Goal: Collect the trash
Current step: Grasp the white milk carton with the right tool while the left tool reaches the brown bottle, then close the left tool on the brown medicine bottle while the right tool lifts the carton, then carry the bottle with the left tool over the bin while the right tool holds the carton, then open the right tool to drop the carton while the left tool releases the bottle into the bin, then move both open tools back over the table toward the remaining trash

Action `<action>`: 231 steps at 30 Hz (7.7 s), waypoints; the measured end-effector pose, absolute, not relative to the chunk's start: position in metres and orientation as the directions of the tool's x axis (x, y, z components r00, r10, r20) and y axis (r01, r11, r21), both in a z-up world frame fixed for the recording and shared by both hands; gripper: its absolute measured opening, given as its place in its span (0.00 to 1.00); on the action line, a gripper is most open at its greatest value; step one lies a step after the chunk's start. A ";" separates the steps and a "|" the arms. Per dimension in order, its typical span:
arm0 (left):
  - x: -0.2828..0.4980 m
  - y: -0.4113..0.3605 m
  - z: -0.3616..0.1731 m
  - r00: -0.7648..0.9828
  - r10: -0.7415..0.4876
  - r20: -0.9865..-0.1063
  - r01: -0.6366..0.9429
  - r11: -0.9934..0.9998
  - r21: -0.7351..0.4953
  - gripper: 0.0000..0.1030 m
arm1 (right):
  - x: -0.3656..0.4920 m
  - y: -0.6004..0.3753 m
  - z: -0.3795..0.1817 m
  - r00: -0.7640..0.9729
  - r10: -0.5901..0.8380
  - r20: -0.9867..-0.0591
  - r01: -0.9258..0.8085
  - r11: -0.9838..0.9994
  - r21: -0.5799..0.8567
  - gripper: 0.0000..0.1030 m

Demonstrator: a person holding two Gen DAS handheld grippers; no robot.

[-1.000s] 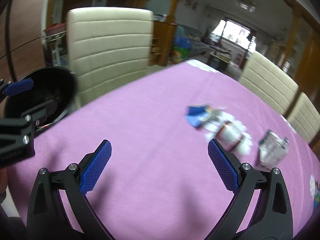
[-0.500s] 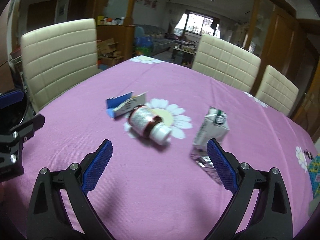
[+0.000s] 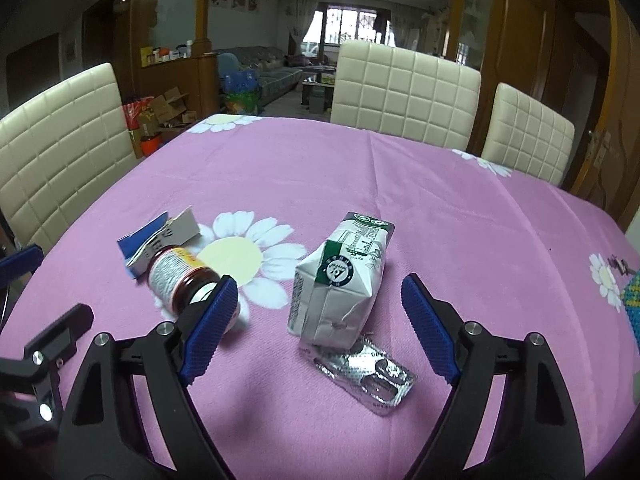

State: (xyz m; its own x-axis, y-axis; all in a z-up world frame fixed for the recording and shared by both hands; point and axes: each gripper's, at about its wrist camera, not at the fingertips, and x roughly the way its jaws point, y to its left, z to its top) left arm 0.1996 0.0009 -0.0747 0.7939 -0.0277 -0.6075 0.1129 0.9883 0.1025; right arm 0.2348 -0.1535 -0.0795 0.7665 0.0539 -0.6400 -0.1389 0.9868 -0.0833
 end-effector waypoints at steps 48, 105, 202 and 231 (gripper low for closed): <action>0.232 -0.053 -0.075 0.804 -0.044 -0.593 0.201 0.959 0.200 0.66 | 0.209 -0.168 -0.063 0.809 0.112 -0.577 -0.183 0.981 -0.066 0.42; 0.081 0.167 -0.054 0.802 0.392 -0.450 -0.304 0.917 0.258 0.66 | 0.099 0.016 -0.055 0.698 0.475 -0.536 -0.653 0.730 -0.202 0.41; 0.103 0.124 -0.065 0.824 0.248 -0.510 -0.212 0.969 0.129 0.88 | 0.135 -0.029 -0.060 0.753 0.339 -0.564 -0.495 0.856 -0.147 0.81; 0.229 0.010 -0.083 0.800 0.079 -0.595 0.044 0.981 0.190 0.88 | 0.221 -0.173 -0.092 0.736 0.076 -0.672 -0.149 0.987 -0.052 0.70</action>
